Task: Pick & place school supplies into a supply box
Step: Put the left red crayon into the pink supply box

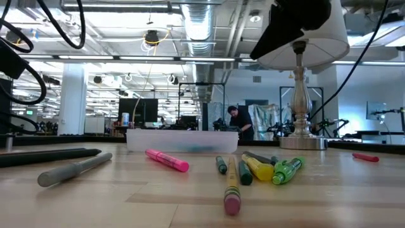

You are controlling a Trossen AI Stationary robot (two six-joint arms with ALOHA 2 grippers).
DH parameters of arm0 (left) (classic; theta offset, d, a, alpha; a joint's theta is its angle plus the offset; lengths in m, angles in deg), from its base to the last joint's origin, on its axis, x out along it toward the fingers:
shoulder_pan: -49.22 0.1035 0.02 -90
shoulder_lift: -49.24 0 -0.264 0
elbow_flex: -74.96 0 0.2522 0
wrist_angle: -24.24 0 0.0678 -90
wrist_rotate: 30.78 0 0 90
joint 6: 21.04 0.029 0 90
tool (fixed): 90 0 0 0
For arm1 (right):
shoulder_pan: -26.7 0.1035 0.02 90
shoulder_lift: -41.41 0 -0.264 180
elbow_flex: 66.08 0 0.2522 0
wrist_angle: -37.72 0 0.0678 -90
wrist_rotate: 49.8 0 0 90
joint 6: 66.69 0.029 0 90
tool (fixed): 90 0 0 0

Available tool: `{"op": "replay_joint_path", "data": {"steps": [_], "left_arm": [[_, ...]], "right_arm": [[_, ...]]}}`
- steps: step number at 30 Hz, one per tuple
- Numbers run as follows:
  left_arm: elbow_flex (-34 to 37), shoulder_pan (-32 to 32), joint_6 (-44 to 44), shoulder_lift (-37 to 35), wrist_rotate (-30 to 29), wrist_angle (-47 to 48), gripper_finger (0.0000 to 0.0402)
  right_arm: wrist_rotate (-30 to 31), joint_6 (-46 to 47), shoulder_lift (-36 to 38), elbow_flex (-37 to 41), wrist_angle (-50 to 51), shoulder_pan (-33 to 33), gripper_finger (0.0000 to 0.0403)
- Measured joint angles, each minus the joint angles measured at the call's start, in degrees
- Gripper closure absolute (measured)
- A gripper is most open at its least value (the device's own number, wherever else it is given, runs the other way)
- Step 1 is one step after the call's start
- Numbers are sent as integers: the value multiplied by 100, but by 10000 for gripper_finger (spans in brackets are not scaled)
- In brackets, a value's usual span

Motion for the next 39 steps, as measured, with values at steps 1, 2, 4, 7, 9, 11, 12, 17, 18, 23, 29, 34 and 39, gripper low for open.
{"op": "replay_joint_path", "data": {"steps": [1,2,4,7,9,11,12,17,18,23,29,34,39], "left_arm": [[0,-1,-50,0,-8,-2,205],[0,0,-103,0,-30,0,205],[0,0,-201,0,-111,-5,205],[63,0,-313,0,-112,-157,205],[172,0,-324,0,-72,-391,205],[283,0,-358,0,33,-641,205],[327,0,-405,0,86,-717,205],[380,-1,-609,1,250,-670,205],[380,-1,-619,0,263,-660,205],[380,-2,-651,0,256,-644,205],[380,-1,-745,0,242,-583,205],[380,-4,-744,1,237,-628,205],[380,-118,-740,2,212,-877,205]], "right_arm": [[0,11,0,0,0,4,280],[0,32,0,0,1,4,280],[0,41,0,0,0,2,280],[0,41,0,0,0,2,281],[0,43,0,0,0,2,281],[0,43,0,0,0,2,281],[0,44,0,0,0,2,280],[-1,45,0,0,0,2,281],[0,45,0,0,0,2,281],[-2,48,0,0,0,2,280],[-21,50,-2,0,0,2,281],[-22,48,-2,0,0,2,280],[-25,52,-4,0,0,2,282]]}}
